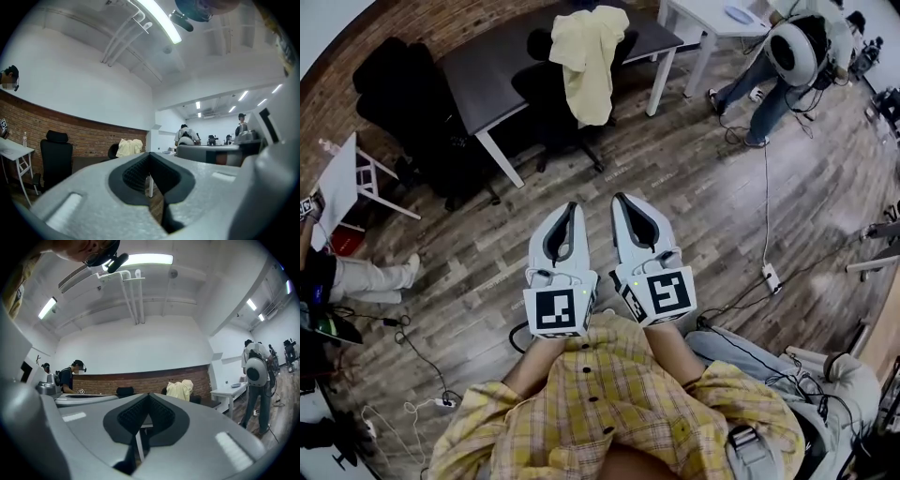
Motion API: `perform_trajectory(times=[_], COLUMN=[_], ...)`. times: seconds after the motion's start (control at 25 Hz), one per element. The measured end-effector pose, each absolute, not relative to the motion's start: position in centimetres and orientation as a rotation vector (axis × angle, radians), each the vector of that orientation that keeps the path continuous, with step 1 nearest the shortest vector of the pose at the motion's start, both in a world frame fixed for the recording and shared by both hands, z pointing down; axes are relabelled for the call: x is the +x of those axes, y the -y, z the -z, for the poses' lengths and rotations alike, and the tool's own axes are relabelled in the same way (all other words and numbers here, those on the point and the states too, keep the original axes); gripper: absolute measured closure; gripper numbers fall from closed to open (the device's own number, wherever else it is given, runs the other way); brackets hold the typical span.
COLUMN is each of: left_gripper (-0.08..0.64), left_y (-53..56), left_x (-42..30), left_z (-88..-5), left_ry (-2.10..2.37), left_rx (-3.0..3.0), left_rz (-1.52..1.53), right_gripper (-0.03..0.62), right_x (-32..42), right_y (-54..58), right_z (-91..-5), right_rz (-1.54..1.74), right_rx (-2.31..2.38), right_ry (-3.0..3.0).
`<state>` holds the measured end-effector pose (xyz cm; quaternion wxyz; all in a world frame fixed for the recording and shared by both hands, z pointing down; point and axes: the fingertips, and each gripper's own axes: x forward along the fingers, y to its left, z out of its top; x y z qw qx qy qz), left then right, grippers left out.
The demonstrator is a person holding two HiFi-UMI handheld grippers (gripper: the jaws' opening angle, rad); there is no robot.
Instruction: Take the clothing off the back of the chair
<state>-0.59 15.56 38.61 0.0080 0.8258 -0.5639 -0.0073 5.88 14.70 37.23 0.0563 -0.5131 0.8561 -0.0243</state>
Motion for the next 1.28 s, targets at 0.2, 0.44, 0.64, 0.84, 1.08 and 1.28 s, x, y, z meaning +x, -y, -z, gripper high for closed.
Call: perform_trajectory(times=[0.2, 0.44, 0.64, 0.84, 1.08, 1.28], left_gripper=[0.560, 0.560, 0.560, 0.560, 0.560, 0.560], left_y=[-11.6, -4.9, 0.5, 5.1, 10.3, 14.4], left_x=[-0.9, -2.1, -3.6, -4.9, -6.3, -7.6], left_z=[-38.3, -38.0, -36.8, -35.7, -35.1, -34.9], left_ry=[1.744, 1.703, 1.658, 1.615, 1.554, 1.515], left_rx=[2.598, 2.621, 2.632, 2.656, 2.698, 2.708], left_rz=[0.051, 0.070, 0.091, 0.103, 0.108, 0.128], right_gripper=[0.592, 0.592, 0.592, 0.592, 0.592, 0.592], right_x=[5.4, 3.7, 2.3, 1.1, -0.6, -1.8], right_y=[-10.9, -4.5, 0.6, 5.1, 10.6, 14.4], right_z=[-37.2, -36.6, -35.5, -34.4, -33.3, -33.1], right_rz=[0.062, 0.041, 0.038, 0.044, 0.011, 0.001], right_rx=[-1.569, -1.593, -1.644, -1.687, -1.737, -1.780], right_ry=[-2.600, -2.585, -2.582, -2.560, -2.531, -2.516])
